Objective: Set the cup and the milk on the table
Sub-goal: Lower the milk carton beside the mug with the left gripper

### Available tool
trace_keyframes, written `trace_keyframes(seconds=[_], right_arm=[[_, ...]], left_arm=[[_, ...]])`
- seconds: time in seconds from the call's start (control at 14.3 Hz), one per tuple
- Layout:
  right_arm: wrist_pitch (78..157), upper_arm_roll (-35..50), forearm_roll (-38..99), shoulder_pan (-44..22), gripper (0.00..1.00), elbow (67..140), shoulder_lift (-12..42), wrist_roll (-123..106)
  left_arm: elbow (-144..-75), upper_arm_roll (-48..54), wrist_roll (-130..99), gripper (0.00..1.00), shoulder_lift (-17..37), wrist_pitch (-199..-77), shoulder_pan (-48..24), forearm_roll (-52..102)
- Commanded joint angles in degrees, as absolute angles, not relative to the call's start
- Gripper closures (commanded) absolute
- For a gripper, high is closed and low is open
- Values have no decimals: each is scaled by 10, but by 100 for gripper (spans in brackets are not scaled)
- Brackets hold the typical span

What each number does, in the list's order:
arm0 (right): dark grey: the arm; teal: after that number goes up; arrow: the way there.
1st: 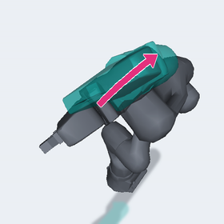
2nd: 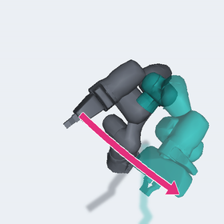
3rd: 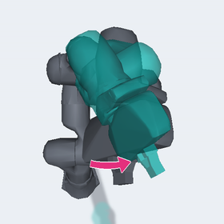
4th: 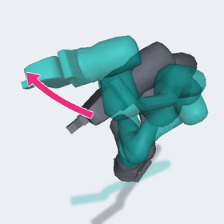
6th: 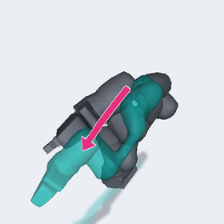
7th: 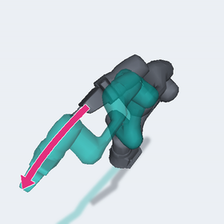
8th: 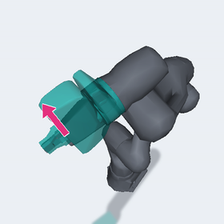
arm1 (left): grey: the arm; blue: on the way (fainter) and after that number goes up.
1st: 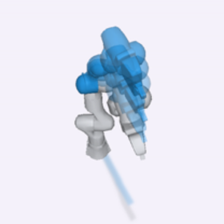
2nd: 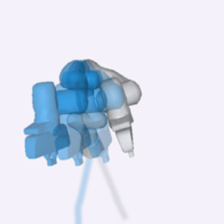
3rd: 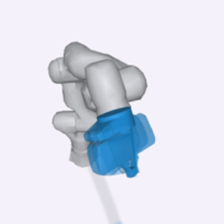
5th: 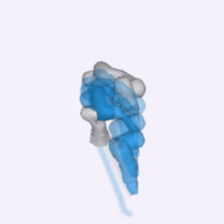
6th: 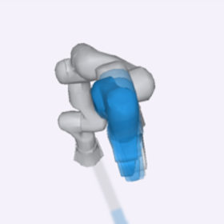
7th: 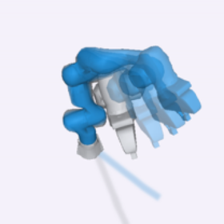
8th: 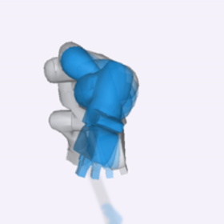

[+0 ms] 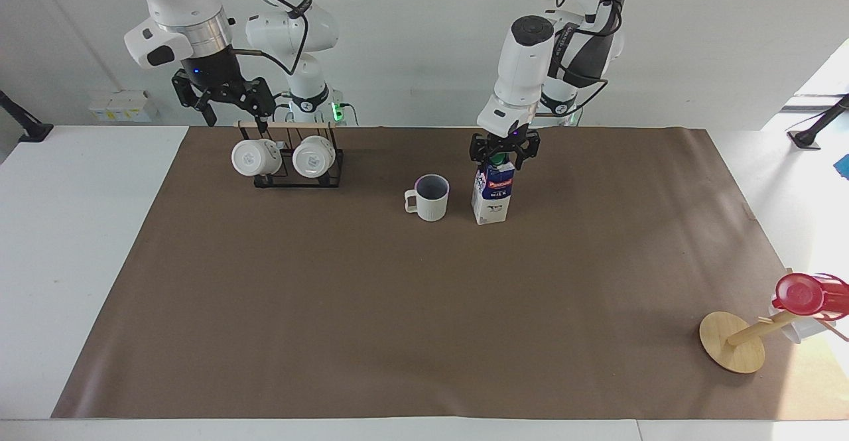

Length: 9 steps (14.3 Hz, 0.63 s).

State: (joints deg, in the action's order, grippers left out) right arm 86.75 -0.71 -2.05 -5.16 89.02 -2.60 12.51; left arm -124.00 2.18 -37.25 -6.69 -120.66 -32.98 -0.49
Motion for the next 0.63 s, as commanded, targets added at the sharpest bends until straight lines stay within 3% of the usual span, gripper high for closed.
trace_keyframes(seconds=[0.0,0.56], right_arm=[[860,-5,-7,-44,0,882,-24,113],[860,-5,-7,-44,0,882,-24,113]], left_arm=[[-1222,15,-374,0,-66,-1186,-337,-18],[-1067,8,-274,0,-69,-1015,-273,-12]])
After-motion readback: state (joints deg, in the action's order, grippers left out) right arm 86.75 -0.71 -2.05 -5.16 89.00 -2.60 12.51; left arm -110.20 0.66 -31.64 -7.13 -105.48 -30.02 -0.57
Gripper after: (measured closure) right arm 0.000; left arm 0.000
